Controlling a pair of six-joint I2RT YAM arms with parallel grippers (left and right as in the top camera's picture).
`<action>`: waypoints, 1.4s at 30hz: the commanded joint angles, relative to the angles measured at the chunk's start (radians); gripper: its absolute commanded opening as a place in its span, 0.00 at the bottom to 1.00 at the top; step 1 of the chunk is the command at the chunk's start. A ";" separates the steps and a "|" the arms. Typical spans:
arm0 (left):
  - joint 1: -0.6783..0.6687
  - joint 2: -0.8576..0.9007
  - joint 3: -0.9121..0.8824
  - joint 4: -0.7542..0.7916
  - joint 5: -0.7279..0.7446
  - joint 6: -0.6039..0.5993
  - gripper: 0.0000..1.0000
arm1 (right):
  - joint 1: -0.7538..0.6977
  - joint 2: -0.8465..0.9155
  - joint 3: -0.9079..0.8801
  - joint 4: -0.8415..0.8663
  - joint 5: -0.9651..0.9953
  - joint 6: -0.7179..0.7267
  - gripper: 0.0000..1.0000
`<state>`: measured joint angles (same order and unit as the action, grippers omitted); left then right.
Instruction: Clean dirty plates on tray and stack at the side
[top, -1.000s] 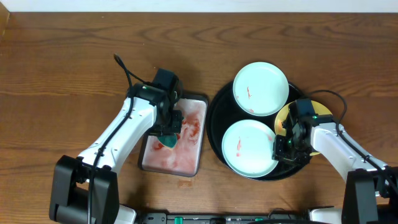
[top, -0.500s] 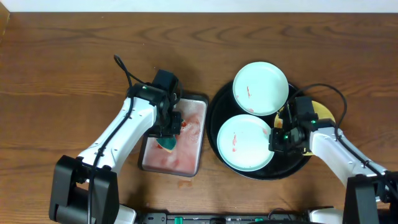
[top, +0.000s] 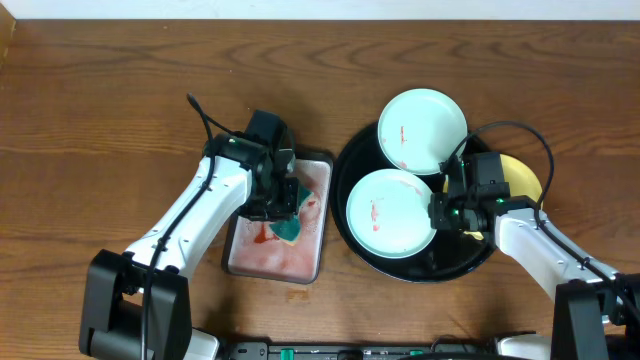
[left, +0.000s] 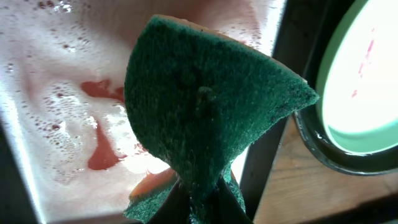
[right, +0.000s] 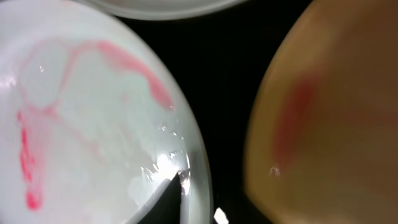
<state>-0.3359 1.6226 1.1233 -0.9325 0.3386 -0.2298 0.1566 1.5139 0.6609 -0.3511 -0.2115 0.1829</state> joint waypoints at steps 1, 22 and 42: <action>-0.003 -0.034 0.017 0.017 0.070 0.010 0.07 | 0.010 0.005 -0.002 -0.029 -0.056 0.004 0.36; -0.286 -0.048 0.017 0.348 0.085 -0.130 0.07 | 0.010 0.036 -0.060 0.089 0.144 -0.092 0.01; -0.310 -0.026 0.017 0.457 0.042 -0.224 0.07 | 0.009 0.027 -0.106 -0.062 0.064 0.198 0.01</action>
<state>-0.6373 1.5951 1.1233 -0.5064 0.3859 -0.4049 0.1604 1.5043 0.6247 -0.4011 -0.2783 0.3340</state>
